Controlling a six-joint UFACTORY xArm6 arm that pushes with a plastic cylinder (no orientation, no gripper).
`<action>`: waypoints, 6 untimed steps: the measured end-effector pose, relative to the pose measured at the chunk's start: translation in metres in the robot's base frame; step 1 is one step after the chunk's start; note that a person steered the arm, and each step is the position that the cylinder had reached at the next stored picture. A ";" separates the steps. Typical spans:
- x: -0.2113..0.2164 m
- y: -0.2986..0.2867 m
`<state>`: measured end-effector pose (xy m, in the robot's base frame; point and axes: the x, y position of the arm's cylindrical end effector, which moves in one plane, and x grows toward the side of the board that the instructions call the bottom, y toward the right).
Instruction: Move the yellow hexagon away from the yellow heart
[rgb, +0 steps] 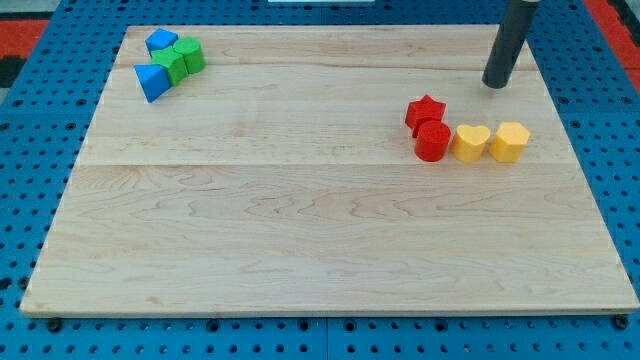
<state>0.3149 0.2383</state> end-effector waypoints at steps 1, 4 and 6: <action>0.039 0.044; 0.091 -0.008; 0.154 -0.082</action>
